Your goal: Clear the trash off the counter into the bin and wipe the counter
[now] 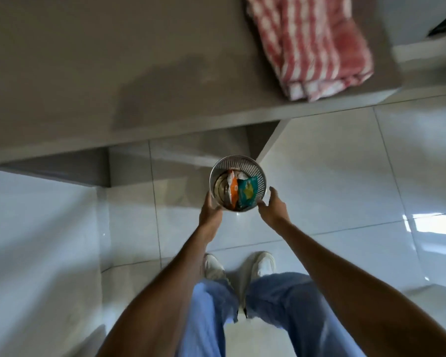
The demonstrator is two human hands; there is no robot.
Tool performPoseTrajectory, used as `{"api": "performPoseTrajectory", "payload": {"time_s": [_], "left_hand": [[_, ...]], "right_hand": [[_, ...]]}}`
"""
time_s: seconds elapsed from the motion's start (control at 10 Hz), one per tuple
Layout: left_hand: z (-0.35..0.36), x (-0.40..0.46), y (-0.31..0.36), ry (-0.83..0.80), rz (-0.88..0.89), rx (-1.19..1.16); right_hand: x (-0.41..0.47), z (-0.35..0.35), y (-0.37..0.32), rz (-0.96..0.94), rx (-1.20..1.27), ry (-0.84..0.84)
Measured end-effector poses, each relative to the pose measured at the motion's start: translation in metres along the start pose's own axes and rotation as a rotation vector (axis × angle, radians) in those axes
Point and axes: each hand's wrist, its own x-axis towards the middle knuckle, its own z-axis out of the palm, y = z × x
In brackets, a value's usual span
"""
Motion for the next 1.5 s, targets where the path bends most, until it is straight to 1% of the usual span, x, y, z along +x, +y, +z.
{"api": "performPoseTrajectory", "payload": {"time_s": [0.1, 0.2, 0.3, 0.4, 0.5, 0.6, 0.7, 0.8, 0.9, 1.0, 1.1, 1.2, 1.3, 1.4, 1.5], "left_hand": [[-0.01, -0.108, 0.017, 0.114, 0.278, 0.323], [-0.032, -0.215, 0.06, 0.288, 0.702, 0.427], [-0.053, -0.27, 0.14, 0.409, 0.973, 0.346], [-0.053, -0.291, 0.233, 0.361, 0.942, 0.22], [-0.041, -0.28, 0.309, 0.351, 0.827, 0.222], [-0.026, -0.262, 0.343, 0.266, 0.673, 0.304], [-0.003, -0.25, 0.363, 0.25, 0.547, 0.332], [0.028, -0.238, 0.4, 0.239, 0.525, 0.416], [0.059, -0.224, 0.455, 0.214, 0.55, 0.373], [0.078, -0.188, 0.517, 0.222, 0.576, 0.296], [0.082, -0.147, 0.566, 0.285, 0.556, 0.332], [0.085, -0.11, 0.6, 0.318, 0.59, 0.501], [0.088, -0.105, 0.618, 0.296, 0.598, 0.707], [0.079, -0.128, 0.609, 0.328, 0.718, 0.643], [0.05, -0.176, 0.576, 0.433, 0.903, 0.578]], "right_hand": [[-0.104, -0.038, -0.035, -0.37, -0.263, 0.174], [-0.189, -0.093, -0.089, -0.696, -0.396, 0.389], [-0.221, -0.157, -0.161, -0.839, -0.324, 0.602], [-0.218, -0.211, -0.232, -0.793, -0.217, 0.747], [-0.2, -0.24, -0.277, -0.619, -0.164, 0.615], [-0.183, -0.249, -0.294, -0.352, -0.307, 0.369], [-0.161, -0.268, -0.301, -0.304, -0.25, 0.327], [-0.131, -0.303, -0.311, -0.232, -0.22, 0.35], [-0.089, -0.349, -0.328, -0.24, -0.118, 0.332], [-0.03, -0.389, -0.356, -0.298, 0.01, 0.299], [0.028, -0.408, -0.388, -0.321, 0.038, 0.246], [0.078, -0.413, -0.414, -0.359, 0.03, 0.225], [0.097, -0.414, -0.424, -0.31, -0.11, 0.216], [0.072, -0.41, -0.423, -0.35, -0.31, 0.385], [0.016, -0.403, -0.412, -0.68, -0.4, 0.54]]}}
